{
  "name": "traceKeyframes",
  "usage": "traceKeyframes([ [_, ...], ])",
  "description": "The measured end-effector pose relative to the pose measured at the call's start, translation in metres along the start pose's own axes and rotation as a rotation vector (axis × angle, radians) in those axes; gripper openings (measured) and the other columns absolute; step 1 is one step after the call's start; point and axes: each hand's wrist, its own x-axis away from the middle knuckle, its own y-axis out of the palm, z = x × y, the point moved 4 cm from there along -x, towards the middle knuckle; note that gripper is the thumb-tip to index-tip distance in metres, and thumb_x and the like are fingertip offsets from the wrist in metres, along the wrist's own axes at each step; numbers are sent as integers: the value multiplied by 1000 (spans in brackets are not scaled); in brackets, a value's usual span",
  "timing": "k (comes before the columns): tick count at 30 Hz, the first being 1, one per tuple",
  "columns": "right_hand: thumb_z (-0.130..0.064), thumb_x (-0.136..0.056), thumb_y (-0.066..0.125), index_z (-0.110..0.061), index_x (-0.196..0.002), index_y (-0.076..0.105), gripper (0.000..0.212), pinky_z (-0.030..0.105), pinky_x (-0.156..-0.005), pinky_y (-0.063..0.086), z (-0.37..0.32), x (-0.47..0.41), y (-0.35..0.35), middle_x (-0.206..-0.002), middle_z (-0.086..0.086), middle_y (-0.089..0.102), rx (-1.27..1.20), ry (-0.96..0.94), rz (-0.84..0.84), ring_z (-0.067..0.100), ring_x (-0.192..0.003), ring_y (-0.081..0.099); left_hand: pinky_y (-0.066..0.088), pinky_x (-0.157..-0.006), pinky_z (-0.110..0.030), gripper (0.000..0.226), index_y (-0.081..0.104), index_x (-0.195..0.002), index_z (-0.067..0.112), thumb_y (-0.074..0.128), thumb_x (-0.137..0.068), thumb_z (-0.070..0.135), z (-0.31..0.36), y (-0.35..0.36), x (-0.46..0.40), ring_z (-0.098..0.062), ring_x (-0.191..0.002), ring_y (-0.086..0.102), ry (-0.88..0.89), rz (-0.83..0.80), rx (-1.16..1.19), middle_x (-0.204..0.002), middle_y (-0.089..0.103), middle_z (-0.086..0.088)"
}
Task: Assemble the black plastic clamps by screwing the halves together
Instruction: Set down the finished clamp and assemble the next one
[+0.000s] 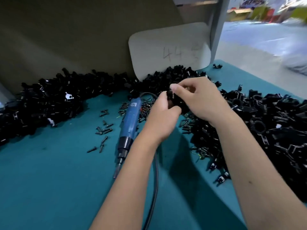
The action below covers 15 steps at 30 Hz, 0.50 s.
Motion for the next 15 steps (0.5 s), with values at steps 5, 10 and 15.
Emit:
traceKeyframes([
  [5, -54, -87, 76, -18, -73, 74, 38, 30, -59, 42, 41, 0, -82, -50, -4, 60, 397, 232, 97, 22, -66, 63, 42, -109, -48, 67, 53, -145, 23, 43, -81, 40, 20, 62, -14, -29, -128, 47, 145, -64, -379, -132, 54, -8],
  [10, -47, -85, 80, -22, -83, 73, 27, 36, -84, 51, 69, -3, -102, -89, 10, 70, 559, 365, 41, 33, -97, 64, 53, -96, -45, 33, 67, -115, 25, 56, -84, 26, 11, 81, -35, -24, -105, 62, 80, -86, -359, -116, 64, -2],
  [15, -52, -85, 77, -26, -83, 68, 27, 42, -94, 51, 64, -13, -82, -102, 13, 70, 599, 430, 12, 37, -108, 63, 54, -94, -39, 32, 70, -112, 22, 61, -83, 13, -3, 71, -38, -18, -98, 63, 126, -90, -396, -110, 66, 0],
])
